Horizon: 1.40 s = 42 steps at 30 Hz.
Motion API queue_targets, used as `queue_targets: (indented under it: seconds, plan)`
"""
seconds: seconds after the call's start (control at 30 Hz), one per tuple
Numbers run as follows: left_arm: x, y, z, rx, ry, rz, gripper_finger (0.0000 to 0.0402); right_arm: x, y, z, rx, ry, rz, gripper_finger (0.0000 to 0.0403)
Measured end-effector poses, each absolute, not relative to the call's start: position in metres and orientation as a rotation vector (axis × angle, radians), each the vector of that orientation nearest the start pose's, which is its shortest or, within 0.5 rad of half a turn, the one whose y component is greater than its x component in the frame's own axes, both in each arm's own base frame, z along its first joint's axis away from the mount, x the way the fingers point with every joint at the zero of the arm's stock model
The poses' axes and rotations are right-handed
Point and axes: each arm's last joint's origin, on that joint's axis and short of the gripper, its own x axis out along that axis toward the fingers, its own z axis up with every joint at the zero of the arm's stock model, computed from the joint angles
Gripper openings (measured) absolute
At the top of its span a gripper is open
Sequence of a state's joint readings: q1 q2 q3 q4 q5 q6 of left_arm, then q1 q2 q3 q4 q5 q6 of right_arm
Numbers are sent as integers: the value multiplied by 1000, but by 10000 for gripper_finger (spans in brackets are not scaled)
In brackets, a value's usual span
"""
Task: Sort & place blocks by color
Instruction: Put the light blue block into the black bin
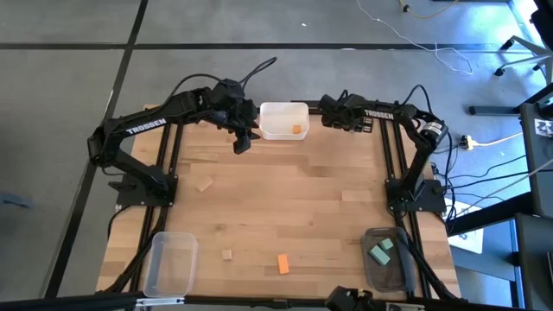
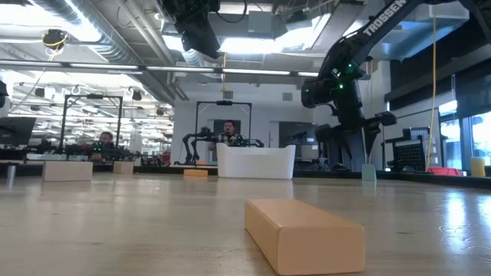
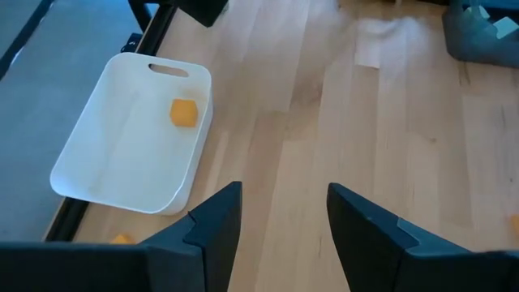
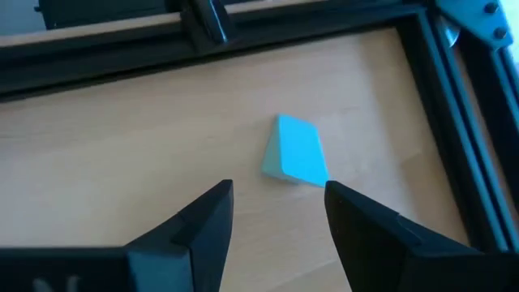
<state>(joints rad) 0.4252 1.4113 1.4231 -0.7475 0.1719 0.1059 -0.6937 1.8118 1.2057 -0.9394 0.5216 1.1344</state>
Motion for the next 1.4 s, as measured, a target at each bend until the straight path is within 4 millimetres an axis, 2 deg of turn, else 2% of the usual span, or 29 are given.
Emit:
queue_targets:
  seconds: [0.43,0.97,1.1,1.3,1.4]
  plan:
    - [270,117,362,-110,716,201,174,237,-215,176,912,933,-1744,197]
    - [269,118,362,-96,722,232,174,234,-205,175,786,1169,-1639,197]
    - [269,118,362,-95,723,232,174,229,-199,165,832,1181,-1657,197]
    - [269,118,362,-81,725,226,174,215,-185,131,964,1130,-1704,197]
    - [269,118,362,-51,728,214,174,214,-184,126,974,1090,-1695,197]
